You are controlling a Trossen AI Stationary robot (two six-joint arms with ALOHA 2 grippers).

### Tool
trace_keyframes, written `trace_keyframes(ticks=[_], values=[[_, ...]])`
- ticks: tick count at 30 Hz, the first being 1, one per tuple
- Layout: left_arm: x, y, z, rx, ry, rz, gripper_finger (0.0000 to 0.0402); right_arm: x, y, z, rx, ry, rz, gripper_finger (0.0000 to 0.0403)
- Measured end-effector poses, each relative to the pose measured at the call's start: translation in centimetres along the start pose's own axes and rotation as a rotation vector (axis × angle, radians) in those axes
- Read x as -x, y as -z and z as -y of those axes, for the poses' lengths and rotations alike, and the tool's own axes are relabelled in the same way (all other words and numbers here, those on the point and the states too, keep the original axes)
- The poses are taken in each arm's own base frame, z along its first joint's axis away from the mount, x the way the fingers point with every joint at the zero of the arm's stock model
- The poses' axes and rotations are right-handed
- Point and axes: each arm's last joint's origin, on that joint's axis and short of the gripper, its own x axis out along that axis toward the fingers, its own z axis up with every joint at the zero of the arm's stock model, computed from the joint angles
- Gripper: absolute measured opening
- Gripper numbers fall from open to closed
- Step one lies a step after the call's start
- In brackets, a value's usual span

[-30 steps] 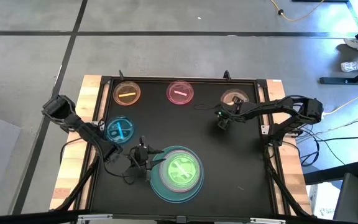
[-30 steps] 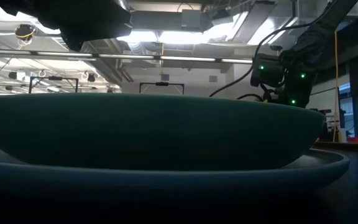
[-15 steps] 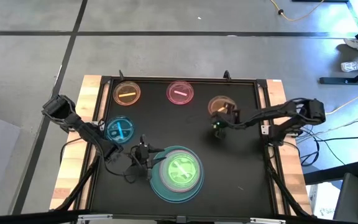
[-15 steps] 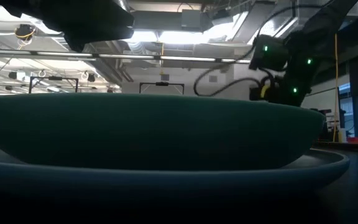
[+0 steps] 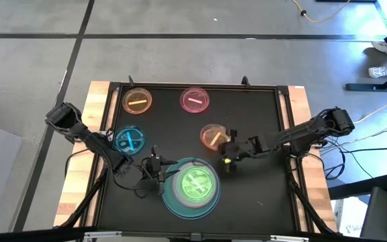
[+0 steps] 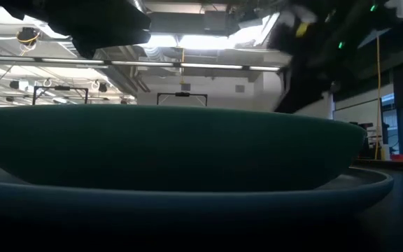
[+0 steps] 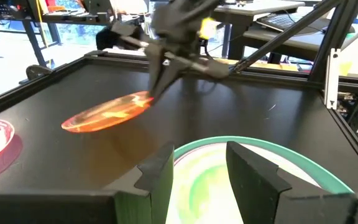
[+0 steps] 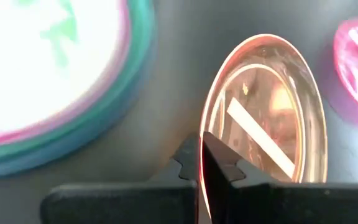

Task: Stack plastic plates
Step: Stack the right orange plate on top of the light green plate, then stack the small light blue plate on top of the orange plate

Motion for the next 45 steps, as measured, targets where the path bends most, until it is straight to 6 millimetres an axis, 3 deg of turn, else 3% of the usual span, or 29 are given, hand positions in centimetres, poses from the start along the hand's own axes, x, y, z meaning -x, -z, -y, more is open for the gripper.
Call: trace_keyframes(ticks=[9, 19, 30, 34, 39, 45], values=[[0.0, 0.0, 0.0, 0.001, 0.0, 0.0, 0.0141, 2.0, -2.0, -4.8, 0.172, -0.311, 0.271, 0.0005], [0.0, 0.0, 0.0, 0.001, 0.0, 0.0, 0.0141, 3.2, -2.7, -7.9, 0.267, -0.531, 0.437, 0.0005], [0.0, 0.0, 0.0, 0.001, 0.002, -0.002, 0.0141, 0.1, -1.9, -9.6, 0.211, -0.545, 0.365, 0.0008], [0.0, 0.0, 0.0, -0.001, 0.001, -0.003, 0.0141, -0.3, -1.8, -9.8, 0.211, -0.555, 0.365, 0.0042], [0.0, 0.0, 0.0, -0.001, 0.001, -0.003, 0.0141, -0.2, -1.8, -9.8, 0.219, -0.573, 0.362, 0.0122], [0.0, 0.0, 0.0, -0.001, 0.001, -0.003, 0.0141, 2.0, -2.3, -8.4, 0.248, -0.473, 0.309, 0.0199]])
